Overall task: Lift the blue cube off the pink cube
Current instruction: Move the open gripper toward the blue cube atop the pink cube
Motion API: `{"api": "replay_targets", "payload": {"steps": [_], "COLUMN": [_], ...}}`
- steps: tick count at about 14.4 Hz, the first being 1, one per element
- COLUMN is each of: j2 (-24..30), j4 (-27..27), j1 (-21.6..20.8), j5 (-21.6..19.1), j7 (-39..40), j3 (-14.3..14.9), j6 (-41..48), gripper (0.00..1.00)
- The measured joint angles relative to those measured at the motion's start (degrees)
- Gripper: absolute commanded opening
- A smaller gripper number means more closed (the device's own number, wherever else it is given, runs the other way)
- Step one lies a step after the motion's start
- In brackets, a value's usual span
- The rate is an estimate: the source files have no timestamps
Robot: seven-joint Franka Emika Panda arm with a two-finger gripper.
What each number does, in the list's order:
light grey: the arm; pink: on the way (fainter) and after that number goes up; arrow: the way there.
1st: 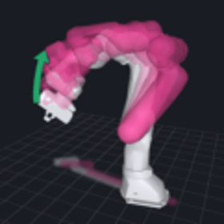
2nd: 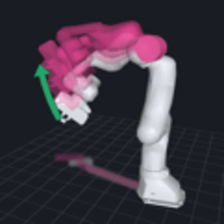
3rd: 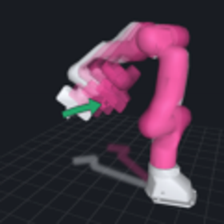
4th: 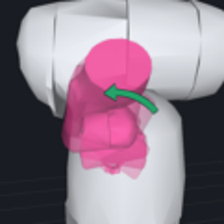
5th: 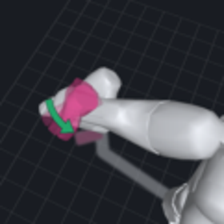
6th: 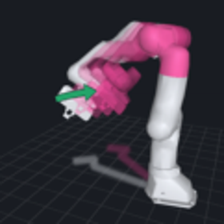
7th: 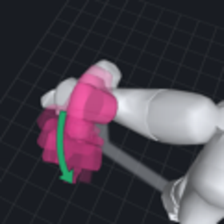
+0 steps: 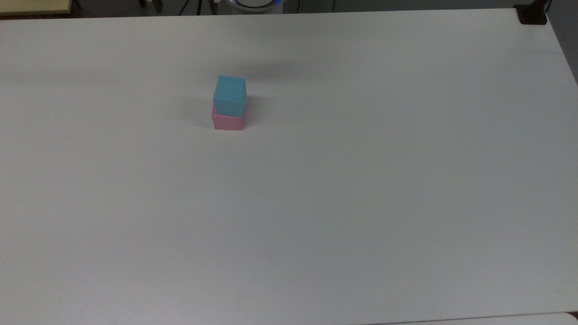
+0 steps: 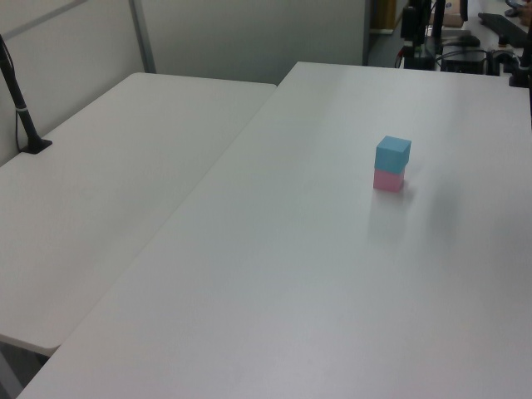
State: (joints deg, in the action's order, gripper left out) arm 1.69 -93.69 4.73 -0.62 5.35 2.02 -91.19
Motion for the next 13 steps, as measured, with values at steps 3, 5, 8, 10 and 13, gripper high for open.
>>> {"api": "replay_targets", "payload": {"steps": [3,5,8,10,13], "j2": [-0.01,-0.01,-0.01,-0.01,-0.01], "j4": [0.00,0.00,0.00,0.00,0.00], "j1": [0.00,0.01,0.01,0.01,0.01], "j5": [-0.73,-1.08,-1.09,-1.09,-1.09], "j7": [-0.03,-0.04,-0.04,-0.05,-0.06], "j3": [0.09,0.19,0.21,0.21,0.21], "j6": [0.00,0.00,0.00,0.00,0.00], "gripper": [1.00,1.00,1.00,1.00,1.00]}}
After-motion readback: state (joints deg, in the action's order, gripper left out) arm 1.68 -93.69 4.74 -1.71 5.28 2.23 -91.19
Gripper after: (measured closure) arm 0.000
